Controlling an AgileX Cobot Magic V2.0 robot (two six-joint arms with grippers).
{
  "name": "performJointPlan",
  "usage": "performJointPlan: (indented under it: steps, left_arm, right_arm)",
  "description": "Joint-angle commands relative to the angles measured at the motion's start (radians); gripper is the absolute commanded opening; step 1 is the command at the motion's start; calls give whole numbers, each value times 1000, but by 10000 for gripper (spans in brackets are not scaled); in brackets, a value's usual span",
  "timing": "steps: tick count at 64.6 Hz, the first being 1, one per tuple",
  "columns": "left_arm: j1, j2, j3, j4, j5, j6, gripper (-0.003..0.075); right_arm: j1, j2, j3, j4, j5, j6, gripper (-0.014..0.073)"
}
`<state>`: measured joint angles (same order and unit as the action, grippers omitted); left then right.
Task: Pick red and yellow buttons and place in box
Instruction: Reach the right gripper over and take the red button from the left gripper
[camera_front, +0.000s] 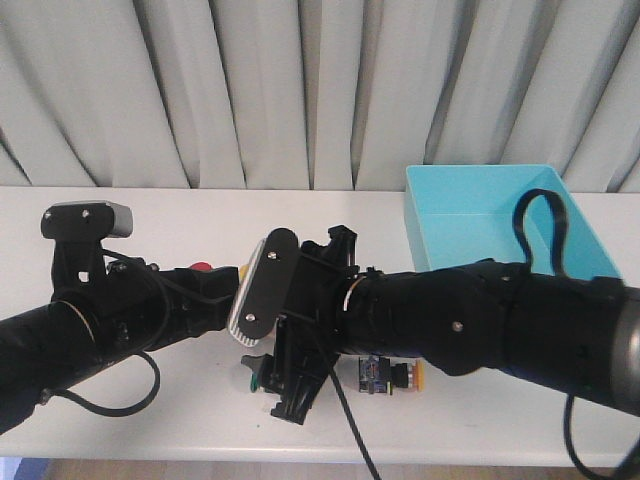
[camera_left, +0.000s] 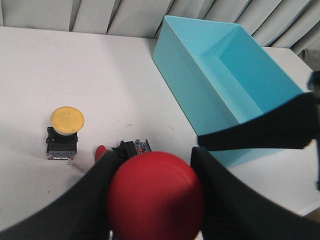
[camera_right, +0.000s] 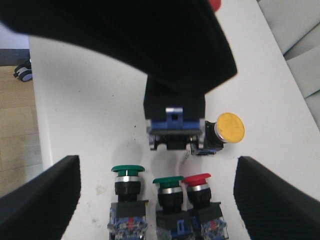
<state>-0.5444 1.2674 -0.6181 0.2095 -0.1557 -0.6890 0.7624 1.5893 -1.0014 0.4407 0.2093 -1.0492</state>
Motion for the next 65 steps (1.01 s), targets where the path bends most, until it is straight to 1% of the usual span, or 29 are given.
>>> performJointPlan:
  steps: [1,9,19,25,33,41,52,59,65]
  left_arm:
    - [-4,-26,-26,-5,-84,-11,188]
    - [-4,-26,-26,-5,-84,-11,188]
    - [-4,-26,-26,-5,-84,-11,188]
    - [-4,-26,-26,-5,-81,-11,188]
    - [-4,-26,-26,-5,-75,-11,188]
    - [-4,-26,-26,-5,-71,-11,188]
    - [-4,-26,-26,-5,-71,-11,188]
    - [-4,-26,-26,-5,-67,-11,188]
    - [-4,-26,-26,-5,-64,-11,188]
  right_arm:
    - [-1,-10,-56,52,-56,-62,601]
    - [-1,18,-80,131,-63,-145,599]
    - [-1,35,-117,275,-45,-251,590]
    - [-1,33,-119,357,-33,-332,590]
    - [-5,32,-118,435,-24,-399,590]
    - [-5,33,-118,463,-12,-447,590]
    - [-5,33,-117,463,-3,-449,579]
    - [-5,33,-117,463,-5,-449,525]
    - [-5,33,-117,463,-5,-449,454]
